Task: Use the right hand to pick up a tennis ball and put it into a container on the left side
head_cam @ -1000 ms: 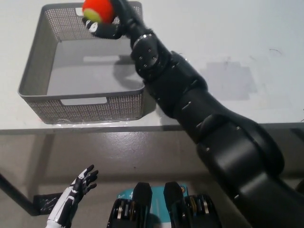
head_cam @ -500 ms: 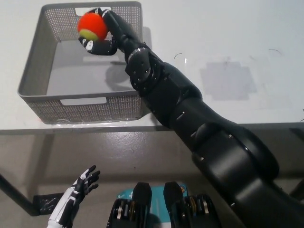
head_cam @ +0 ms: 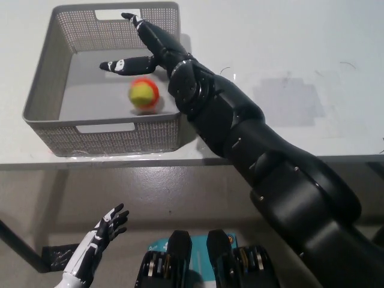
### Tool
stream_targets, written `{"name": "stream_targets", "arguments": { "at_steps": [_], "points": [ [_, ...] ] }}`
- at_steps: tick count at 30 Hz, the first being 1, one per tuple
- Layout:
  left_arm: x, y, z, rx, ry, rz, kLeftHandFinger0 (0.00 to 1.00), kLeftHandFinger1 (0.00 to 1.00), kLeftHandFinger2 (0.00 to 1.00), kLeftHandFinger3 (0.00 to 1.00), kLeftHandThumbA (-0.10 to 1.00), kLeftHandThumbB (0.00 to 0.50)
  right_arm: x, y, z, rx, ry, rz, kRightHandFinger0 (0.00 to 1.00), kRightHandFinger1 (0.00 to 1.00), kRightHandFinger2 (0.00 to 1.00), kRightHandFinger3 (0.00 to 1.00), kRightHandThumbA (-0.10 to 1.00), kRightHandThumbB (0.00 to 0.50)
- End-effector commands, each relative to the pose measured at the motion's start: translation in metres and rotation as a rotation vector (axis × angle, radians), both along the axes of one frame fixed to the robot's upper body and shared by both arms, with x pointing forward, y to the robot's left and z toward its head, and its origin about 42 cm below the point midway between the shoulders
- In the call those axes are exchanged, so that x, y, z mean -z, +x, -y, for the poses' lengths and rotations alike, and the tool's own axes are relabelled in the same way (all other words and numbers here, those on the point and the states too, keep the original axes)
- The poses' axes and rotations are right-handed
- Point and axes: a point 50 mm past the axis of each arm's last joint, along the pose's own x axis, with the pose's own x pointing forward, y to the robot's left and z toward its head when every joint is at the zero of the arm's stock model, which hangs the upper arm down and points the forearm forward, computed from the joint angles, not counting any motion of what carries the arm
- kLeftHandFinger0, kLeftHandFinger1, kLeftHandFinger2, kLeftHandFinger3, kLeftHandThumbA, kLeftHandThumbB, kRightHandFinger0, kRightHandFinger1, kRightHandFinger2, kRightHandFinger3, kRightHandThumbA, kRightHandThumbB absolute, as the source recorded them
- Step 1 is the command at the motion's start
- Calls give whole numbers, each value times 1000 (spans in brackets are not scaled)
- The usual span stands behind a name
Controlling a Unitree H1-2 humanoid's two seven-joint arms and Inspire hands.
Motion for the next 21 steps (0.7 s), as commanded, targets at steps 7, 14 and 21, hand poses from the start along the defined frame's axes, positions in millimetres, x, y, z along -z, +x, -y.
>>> {"name": "stream_targets", "arguments": {
  "at_steps": [7,14,21],
  "points": [
    [-7,4,-3,33,27,28,1000,1000,1000,1000,1000,375,-94,15,23,-26,182,182,1000,1000,1000,1000,1000,420],
    [-7,2,-5,42,37,28,1000,1000,1000,1000,1000,364,-145,5,79,-41,348,354,1000,1000,1000,1000,1000,422],
    [-6,2,-5,31,-2,17,1000,1000,1000,1000,1000,346,-167,-38,154,-10,441,497,1000,1000,1000,1000,1000,435]
  ]
}}
